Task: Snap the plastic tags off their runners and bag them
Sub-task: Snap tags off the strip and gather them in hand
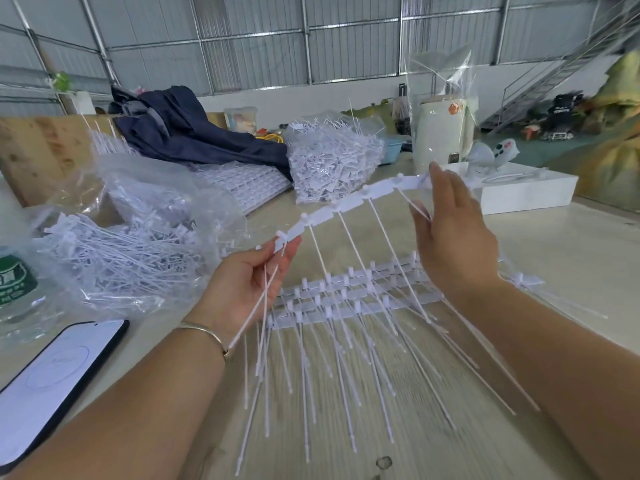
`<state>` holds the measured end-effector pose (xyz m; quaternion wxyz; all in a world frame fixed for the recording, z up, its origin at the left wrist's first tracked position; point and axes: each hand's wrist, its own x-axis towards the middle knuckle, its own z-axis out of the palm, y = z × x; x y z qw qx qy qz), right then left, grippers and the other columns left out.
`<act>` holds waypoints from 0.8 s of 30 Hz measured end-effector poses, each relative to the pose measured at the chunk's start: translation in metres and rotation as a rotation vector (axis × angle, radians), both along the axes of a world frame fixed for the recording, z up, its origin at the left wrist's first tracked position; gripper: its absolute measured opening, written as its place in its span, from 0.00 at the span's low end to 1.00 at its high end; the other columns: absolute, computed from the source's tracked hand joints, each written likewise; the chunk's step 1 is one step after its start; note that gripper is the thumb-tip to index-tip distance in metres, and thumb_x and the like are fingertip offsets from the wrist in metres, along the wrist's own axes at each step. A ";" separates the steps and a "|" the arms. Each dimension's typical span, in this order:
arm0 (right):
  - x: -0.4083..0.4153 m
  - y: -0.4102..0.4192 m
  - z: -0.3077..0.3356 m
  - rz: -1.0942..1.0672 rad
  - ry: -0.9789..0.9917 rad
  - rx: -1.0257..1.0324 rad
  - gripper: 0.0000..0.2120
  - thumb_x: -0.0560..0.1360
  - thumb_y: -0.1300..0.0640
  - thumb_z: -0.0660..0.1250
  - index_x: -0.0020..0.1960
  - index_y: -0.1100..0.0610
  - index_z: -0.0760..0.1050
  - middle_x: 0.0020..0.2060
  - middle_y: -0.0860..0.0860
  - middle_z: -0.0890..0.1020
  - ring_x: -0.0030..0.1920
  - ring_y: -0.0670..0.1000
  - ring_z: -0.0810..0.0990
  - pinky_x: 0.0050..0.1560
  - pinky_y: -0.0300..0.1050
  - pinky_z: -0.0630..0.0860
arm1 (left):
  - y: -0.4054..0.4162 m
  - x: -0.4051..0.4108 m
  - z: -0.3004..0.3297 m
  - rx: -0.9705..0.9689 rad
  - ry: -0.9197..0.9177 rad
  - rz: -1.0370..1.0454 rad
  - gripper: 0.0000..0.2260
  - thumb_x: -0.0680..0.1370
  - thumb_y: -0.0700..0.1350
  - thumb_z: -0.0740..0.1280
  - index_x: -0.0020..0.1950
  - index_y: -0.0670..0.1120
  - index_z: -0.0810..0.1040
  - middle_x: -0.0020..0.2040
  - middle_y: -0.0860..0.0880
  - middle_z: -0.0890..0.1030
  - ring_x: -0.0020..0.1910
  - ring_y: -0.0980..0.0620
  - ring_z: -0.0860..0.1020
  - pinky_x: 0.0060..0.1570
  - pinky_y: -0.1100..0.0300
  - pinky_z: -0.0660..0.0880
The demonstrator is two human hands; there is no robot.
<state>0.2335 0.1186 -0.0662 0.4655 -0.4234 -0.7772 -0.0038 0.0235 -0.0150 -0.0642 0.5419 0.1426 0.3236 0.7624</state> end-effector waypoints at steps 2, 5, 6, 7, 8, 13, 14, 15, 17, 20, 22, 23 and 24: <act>0.001 -0.006 0.004 -0.003 -0.003 0.034 0.26 0.82 0.50 0.54 0.78 0.50 0.52 0.76 0.54 0.60 0.71 0.63 0.65 0.52 0.61 0.75 | 0.003 0.000 -0.004 -0.064 0.104 0.030 0.09 0.82 0.34 0.57 0.50 0.34 0.76 0.40 0.38 0.85 0.35 0.51 0.84 0.33 0.67 0.79; -0.001 -0.011 0.003 -0.103 -0.180 0.042 0.29 0.81 0.56 0.58 0.78 0.45 0.51 0.77 0.55 0.56 0.70 0.62 0.64 0.44 0.55 0.75 | 0.006 0.004 -0.008 -0.175 0.284 0.034 0.10 0.82 0.36 0.57 0.47 0.35 0.76 0.35 0.40 0.84 0.33 0.54 0.77 0.25 0.70 0.70; -0.001 -0.010 0.005 -0.161 -0.261 0.024 0.31 0.80 0.60 0.60 0.78 0.45 0.52 0.76 0.55 0.56 0.70 0.62 0.64 0.40 0.52 0.73 | 0.007 0.004 -0.008 -0.202 0.323 0.039 0.10 0.82 0.37 0.58 0.46 0.35 0.76 0.34 0.40 0.84 0.30 0.54 0.77 0.22 0.70 0.70; -0.001 -0.010 0.007 -0.218 -0.329 0.017 0.33 0.78 0.62 0.61 0.77 0.45 0.54 0.75 0.55 0.57 0.69 0.61 0.64 0.37 0.49 0.70 | 0.008 0.004 -0.009 -0.223 0.361 0.052 0.10 0.82 0.38 0.59 0.45 0.35 0.75 0.33 0.40 0.83 0.28 0.53 0.79 0.22 0.68 0.72; 0.000 -0.010 0.010 -0.266 -0.379 0.031 0.33 0.76 0.63 0.62 0.77 0.45 0.56 0.73 0.56 0.59 0.67 0.61 0.64 0.36 0.48 0.67 | 0.008 0.004 -0.009 -0.241 0.403 0.068 0.09 0.82 0.38 0.60 0.45 0.36 0.75 0.32 0.41 0.83 0.27 0.52 0.81 0.23 0.67 0.74; 0.002 -0.011 0.015 -0.341 -0.520 0.025 0.22 0.74 0.57 0.65 0.67 0.46 0.69 0.71 0.55 0.58 0.64 0.61 0.64 0.33 0.45 0.61 | 0.007 0.004 -0.013 -0.251 0.500 0.083 0.06 0.81 0.35 0.61 0.46 0.35 0.74 0.31 0.40 0.83 0.31 0.47 0.84 0.31 0.60 0.81; 0.000 -0.011 0.013 -0.335 -0.556 -0.032 0.21 0.74 0.55 0.65 0.66 0.46 0.70 0.70 0.54 0.57 0.66 0.61 0.62 0.33 0.45 0.62 | 0.007 0.003 -0.013 -0.244 0.503 0.086 0.05 0.81 0.35 0.61 0.46 0.35 0.73 0.31 0.40 0.83 0.31 0.47 0.84 0.30 0.60 0.81; 0.000 -0.010 0.011 -0.328 -0.594 -0.097 0.20 0.75 0.53 0.65 0.66 0.46 0.70 0.70 0.55 0.56 0.67 0.61 0.61 0.35 0.46 0.64 | 0.007 0.002 -0.014 -0.238 0.507 0.091 0.05 0.81 0.35 0.61 0.46 0.35 0.73 0.31 0.40 0.82 0.31 0.47 0.84 0.29 0.60 0.80; 0.001 -0.008 0.006 -0.311 -0.648 -0.212 0.19 0.75 0.50 0.64 0.66 0.48 0.70 0.68 0.55 0.57 0.67 0.61 0.62 0.38 0.48 0.66 | 0.008 0.000 -0.014 -0.237 0.535 0.103 0.05 0.80 0.36 0.63 0.45 0.36 0.74 0.31 0.41 0.81 0.29 0.48 0.82 0.26 0.61 0.78; 0.004 -0.007 0.004 -0.272 -0.717 -0.349 0.18 0.76 0.46 0.61 0.64 0.50 0.71 0.62 0.55 0.62 0.63 0.60 0.64 0.42 0.49 0.66 | 0.010 -0.002 -0.016 -0.270 0.655 0.125 0.05 0.78 0.38 0.67 0.41 0.40 0.76 0.32 0.44 0.75 0.23 0.52 0.74 0.22 0.64 0.71; 0.004 -0.008 0.005 -0.256 -0.756 -0.434 0.20 0.77 0.44 0.55 0.64 0.51 0.71 0.59 0.54 0.65 0.63 0.59 0.64 0.47 0.51 0.64 | 0.010 -0.003 -0.015 -0.279 0.680 0.137 0.07 0.76 0.40 0.69 0.39 0.43 0.74 0.31 0.47 0.72 0.23 0.54 0.70 0.20 0.65 0.67; 0.003 -0.010 0.006 -0.267 -0.770 -0.457 0.21 0.77 0.45 0.52 0.64 0.51 0.72 0.59 0.53 0.66 0.64 0.59 0.64 0.51 0.53 0.64 | 0.009 -0.003 -0.013 -0.271 0.657 0.123 0.08 0.76 0.41 0.70 0.38 0.44 0.74 0.31 0.48 0.71 0.23 0.55 0.69 0.20 0.66 0.65; 0.002 -0.012 0.007 -0.282 -0.781 -0.449 0.21 0.78 0.46 0.50 0.63 0.52 0.73 0.61 0.53 0.67 0.64 0.58 0.64 0.55 0.55 0.64 | 0.008 -0.002 -0.010 -0.250 0.614 0.089 0.08 0.75 0.42 0.70 0.39 0.45 0.73 0.30 0.50 0.71 0.23 0.56 0.68 0.20 0.66 0.63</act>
